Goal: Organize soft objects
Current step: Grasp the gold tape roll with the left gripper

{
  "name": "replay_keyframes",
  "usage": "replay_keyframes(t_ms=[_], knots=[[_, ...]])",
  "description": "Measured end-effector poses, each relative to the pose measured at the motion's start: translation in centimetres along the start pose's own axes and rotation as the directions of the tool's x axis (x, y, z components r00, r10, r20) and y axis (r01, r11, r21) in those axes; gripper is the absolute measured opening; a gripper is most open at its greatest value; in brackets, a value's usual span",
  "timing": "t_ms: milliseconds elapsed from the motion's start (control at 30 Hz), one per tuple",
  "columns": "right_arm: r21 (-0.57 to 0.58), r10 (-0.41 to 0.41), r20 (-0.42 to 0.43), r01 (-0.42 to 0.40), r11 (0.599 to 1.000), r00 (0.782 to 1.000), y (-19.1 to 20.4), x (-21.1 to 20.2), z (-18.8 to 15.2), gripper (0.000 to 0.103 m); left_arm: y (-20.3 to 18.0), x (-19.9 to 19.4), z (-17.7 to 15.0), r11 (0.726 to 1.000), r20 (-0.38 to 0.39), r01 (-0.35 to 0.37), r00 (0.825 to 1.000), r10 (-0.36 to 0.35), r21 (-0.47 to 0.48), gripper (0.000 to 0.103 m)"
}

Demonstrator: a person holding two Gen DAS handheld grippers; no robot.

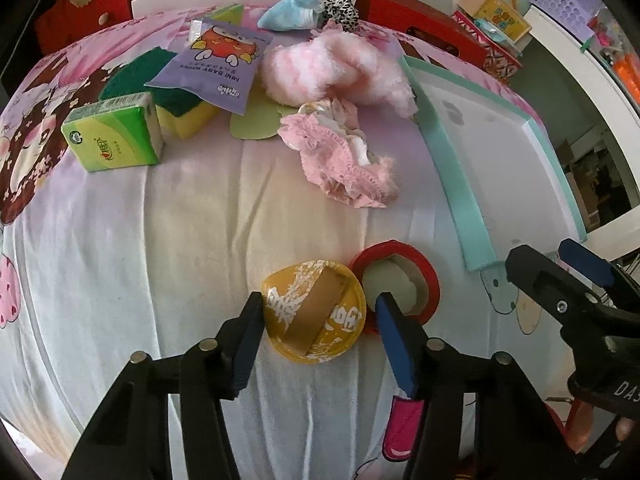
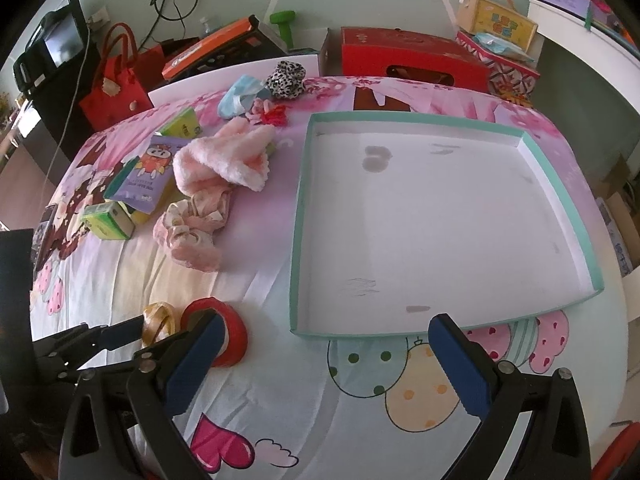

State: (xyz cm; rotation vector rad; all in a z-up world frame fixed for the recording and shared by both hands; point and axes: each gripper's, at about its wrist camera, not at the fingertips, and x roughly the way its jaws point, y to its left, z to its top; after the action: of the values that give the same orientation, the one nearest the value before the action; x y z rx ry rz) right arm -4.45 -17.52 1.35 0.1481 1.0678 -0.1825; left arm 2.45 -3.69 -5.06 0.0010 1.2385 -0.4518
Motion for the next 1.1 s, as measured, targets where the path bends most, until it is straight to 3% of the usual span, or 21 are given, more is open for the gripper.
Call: replay_keyframes(t_ms=[233,533,833,1100], knots=[[-0.037,0.012,-0.011,-0.013,0.999,1.0,1.0,0.4,-0.4,0.103,1.3,-1.2,-1.1,0.999,0.03,0.022,0.999,-0.021,-0.045,0.049],[-0.069,0.002,-0.017,-0.003,0.998,1.0,1.9,0.7,-0.7,0.103,3.3,-3.5,-2.2,0.994,0.07,-0.032,0.997,0.04,-0.108,0.048],[-0.145,0.025,-0.023,-0.028,0.989,0.999,3.8,0.9,-0.9,0.102,6.4,-5.7,-2.8,0.964,0.086,-0.184,0.975,0.204,-0.194,0.048],[-0.237,0.086,-0.04,-0.093,0.967,0.996,6.7,1.2,-1.7,0.087,7.9,-7.1,-2.9,0.952,0.083,-0.221,0.967,0.243,-0.212,0.048]])
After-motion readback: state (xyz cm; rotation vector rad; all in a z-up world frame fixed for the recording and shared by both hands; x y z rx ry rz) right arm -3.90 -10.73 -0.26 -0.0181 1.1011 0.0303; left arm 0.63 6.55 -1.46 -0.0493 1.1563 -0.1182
